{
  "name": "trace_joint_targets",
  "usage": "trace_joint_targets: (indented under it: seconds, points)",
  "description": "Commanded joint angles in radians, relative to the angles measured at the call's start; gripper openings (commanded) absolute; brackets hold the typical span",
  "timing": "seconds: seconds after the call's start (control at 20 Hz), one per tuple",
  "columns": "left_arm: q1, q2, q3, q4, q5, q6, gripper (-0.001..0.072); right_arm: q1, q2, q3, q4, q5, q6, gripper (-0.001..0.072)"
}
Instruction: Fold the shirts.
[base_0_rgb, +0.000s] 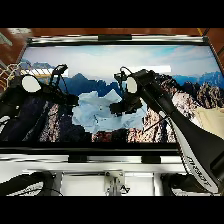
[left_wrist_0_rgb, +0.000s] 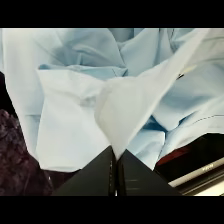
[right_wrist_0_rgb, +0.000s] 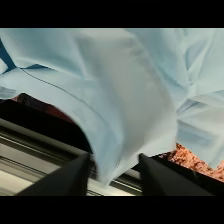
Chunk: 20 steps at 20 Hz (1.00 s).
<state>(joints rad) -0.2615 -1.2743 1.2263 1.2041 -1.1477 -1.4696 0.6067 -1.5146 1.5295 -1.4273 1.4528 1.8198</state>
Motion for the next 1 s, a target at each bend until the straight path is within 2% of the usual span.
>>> trace_joint_targets:
  seconds: [0.0, 0.2, 0.45, 0.65, 0.8, 0.85, 0.9, 0.95]
  points:
    - [0.006, -0.002, -0.029, -0.019, 0.068, 0.011, 0.0052, 0.001, -0.025, -0.004, 0.001, -0.042, 0.01, 0.0464]
    - [0.007, -0.002, -0.029, -0.018, 0.075, 0.011, 0.0052, -0.002, -0.063, -0.004, -0.114, -0.026, 0.06, 0.0466]
    - [0.019, -0.002, -0.029, -0.015, 0.075, 0.011, 0.0052, -0.026, -0.134, -0.028, -0.082, -0.034, 0.057, 0.0469]
    - [0.047, -0.002, -0.029, -0.016, 0.075, 0.018, 0.0052, -0.025, -0.147, -0.127, 0.056, -0.164, 0.05, 0.0469]
    - [0.061, -0.002, -0.029, -0.016, 0.074, 0.018, 0.0052, -0.025, -0.147, -0.161, 0.051, -0.261, 0.099, 0.0466]
    - [0.062, -0.002, -0.029, -0.016, 0.074, 0.018, 0.0052, -0.025, -0.146, -0.161, 0.035, -0.278, 0.122, 0.0442]
    - [0.062, -0.002, -0.029, -0.016, 0.074, 0.018, 0.0052, -0.025, -0.146, -0.161, 0.017, -0.287, 0.133, 0.03]
    - [0.062, -0.002, -0.029, -0.016, 0.074, 0.018, 0.0052, -0.026, -0.146, -0.16, 0.003, -0.282, 0.138, 0.0068]
